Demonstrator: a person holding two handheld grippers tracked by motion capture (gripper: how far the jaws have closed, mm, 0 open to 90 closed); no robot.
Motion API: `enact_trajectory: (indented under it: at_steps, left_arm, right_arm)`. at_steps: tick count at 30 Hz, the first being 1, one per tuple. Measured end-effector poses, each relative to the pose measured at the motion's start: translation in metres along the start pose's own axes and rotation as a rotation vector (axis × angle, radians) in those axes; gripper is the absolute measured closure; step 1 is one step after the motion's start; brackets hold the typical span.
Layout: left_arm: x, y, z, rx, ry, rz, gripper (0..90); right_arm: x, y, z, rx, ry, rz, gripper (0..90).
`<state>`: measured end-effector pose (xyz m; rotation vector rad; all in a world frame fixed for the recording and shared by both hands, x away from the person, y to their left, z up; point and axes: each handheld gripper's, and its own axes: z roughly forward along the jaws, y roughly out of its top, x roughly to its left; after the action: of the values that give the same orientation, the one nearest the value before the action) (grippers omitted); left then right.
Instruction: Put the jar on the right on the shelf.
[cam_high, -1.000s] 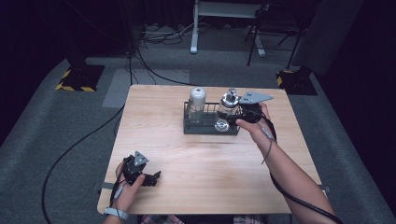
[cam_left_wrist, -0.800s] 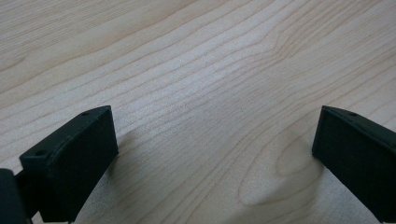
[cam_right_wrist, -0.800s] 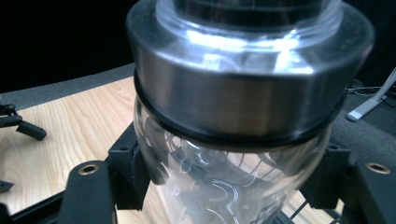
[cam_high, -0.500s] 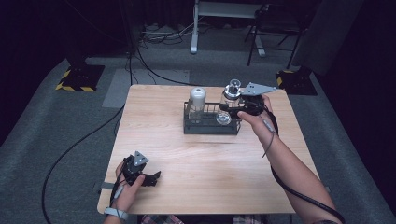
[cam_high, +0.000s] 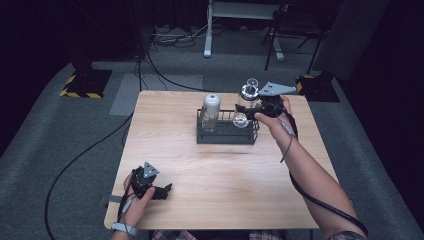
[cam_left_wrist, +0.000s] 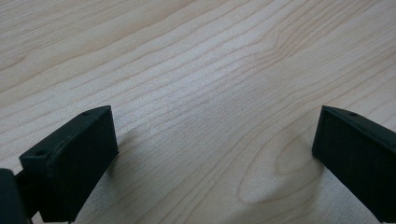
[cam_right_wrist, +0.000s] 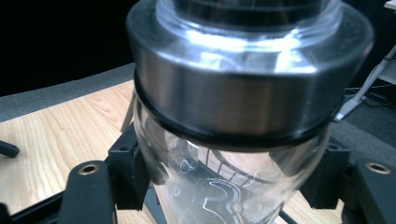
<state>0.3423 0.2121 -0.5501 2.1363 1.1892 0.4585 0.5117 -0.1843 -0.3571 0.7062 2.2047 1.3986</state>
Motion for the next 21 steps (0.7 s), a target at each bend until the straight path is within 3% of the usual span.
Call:
enact_trajectory:
  at_steps: [21]
  left_arm:
    - [0.0, 0.0, 0.0, -0.001, 0.0, 0.0, 0.0]
  right_arm:
    - [-0.025, -0.015, 0.017, 0.009, -0.068, 0.044, 31.6]
